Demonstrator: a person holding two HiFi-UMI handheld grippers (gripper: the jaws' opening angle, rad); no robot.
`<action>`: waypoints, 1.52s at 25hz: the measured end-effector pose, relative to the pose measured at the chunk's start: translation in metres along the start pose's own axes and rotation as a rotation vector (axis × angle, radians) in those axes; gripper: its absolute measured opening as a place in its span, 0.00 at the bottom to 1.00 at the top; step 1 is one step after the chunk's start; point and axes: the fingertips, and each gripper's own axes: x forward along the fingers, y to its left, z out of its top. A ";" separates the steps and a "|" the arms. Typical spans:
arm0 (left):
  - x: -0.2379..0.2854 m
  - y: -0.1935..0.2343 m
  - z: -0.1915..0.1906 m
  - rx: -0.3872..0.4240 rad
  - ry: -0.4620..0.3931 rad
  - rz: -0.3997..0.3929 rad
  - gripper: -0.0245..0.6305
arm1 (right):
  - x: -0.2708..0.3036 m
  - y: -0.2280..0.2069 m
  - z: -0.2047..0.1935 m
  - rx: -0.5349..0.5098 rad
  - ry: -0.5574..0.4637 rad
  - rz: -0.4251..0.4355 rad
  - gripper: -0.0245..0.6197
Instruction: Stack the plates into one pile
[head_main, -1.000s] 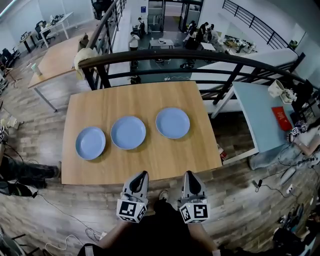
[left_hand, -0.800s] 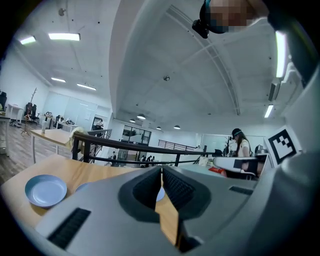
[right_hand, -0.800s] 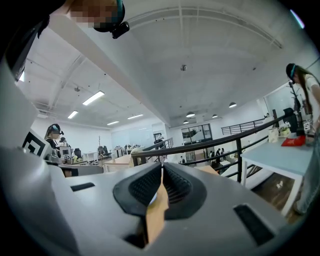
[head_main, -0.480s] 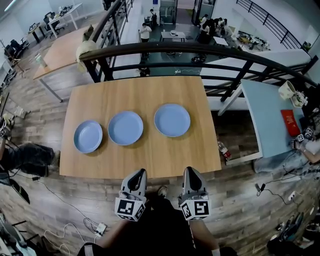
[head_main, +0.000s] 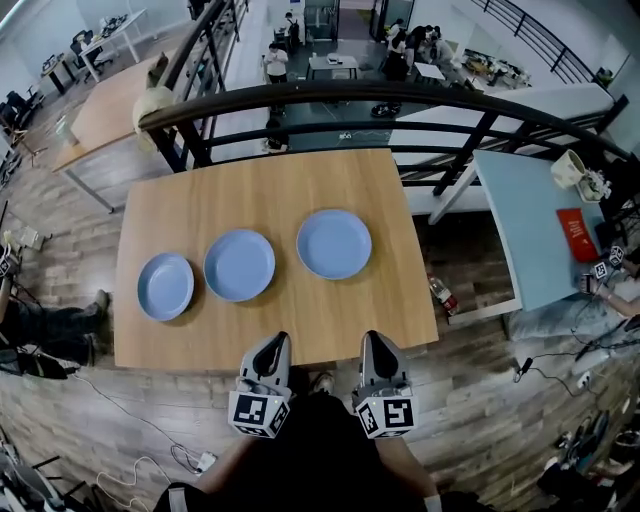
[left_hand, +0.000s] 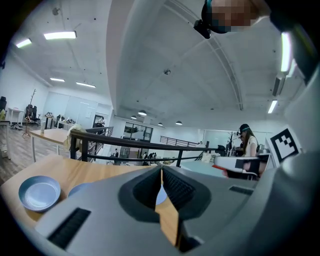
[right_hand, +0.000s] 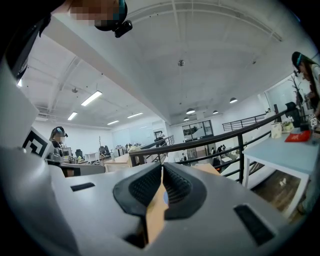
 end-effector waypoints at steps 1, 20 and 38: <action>0.006 0.002 0.001 -0.001 0.001 -0.005 0.08 | 0.004 -0.001 0.000 -0.001 0.003 -0.004 0.09; 0.103 0.073 0.023 -0.015 0.030 -0.093 0.08 | 0.100 -0.010 0.003 -0.018 0.030 -0.125 0.09; 0.183 0.090 0.007 -0.063 0.082 0.072 0.08 | 0.196 -0.082 -0.006 -0.014 0.120 0.004 0.09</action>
